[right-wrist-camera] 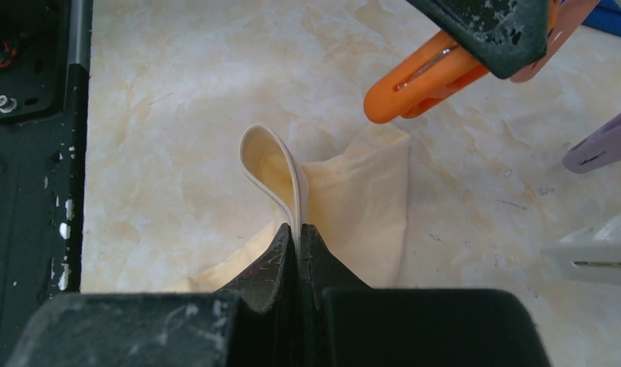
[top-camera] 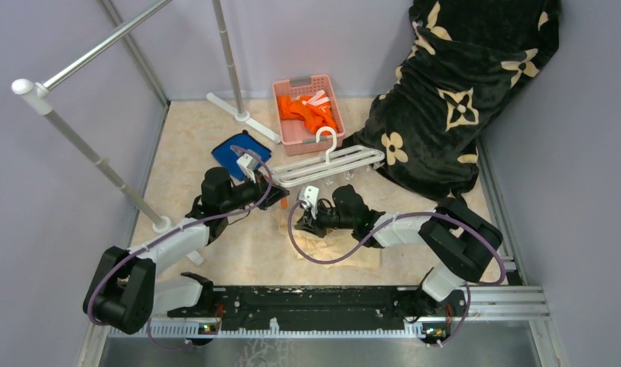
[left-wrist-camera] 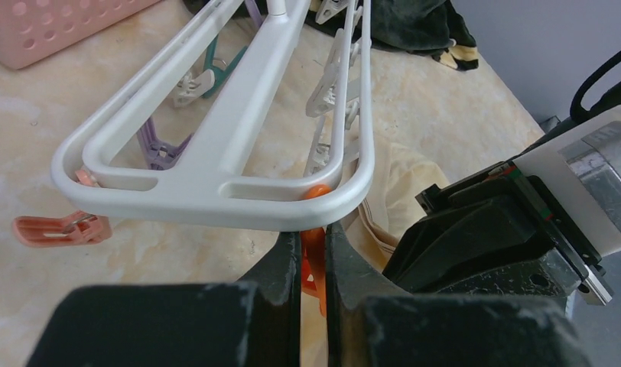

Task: Clip the underwear to the hanger
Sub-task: Clamp the underwear onto the hanger.

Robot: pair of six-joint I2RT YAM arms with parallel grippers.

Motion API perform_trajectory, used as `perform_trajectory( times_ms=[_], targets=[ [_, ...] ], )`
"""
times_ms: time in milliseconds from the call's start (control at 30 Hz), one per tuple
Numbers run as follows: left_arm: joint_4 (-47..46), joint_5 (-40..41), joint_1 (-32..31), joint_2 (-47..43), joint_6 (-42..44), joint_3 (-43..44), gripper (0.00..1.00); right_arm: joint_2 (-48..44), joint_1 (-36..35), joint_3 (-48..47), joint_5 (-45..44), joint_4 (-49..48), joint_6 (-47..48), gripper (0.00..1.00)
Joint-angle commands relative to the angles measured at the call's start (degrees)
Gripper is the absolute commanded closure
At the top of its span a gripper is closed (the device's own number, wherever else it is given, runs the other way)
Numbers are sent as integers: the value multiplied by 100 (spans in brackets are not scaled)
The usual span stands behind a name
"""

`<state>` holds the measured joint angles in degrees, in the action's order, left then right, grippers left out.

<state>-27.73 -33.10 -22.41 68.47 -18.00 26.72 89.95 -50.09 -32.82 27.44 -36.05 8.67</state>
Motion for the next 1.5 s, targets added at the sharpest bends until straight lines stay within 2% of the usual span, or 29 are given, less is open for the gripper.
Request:
perform_trajectory(
  times_ms=[0,333,467,967,1233,1467],
  targets=[
    [-518,53,-119,-39,-28,-73,100,-8,12,-354,252,-220,-222,100],
    [-720,106,-214,-18,-46,-177,100,346,30,-824,184,-250,-366,100],
    [-696,70,-239,-13,1,-160,100,430,94,-1111,292,70,-425,100],
    [-567,52,-261,-29,112,-121,100,676,438,-1115,467,204,-603,100],
    [-277,-57,-260,-18,526,116,100,697,491,-1191,964,357,-141,100],
    [-93,-265,-260,64,741,266,100,636,496,-1183,1017,431,96,100]
  ],
)
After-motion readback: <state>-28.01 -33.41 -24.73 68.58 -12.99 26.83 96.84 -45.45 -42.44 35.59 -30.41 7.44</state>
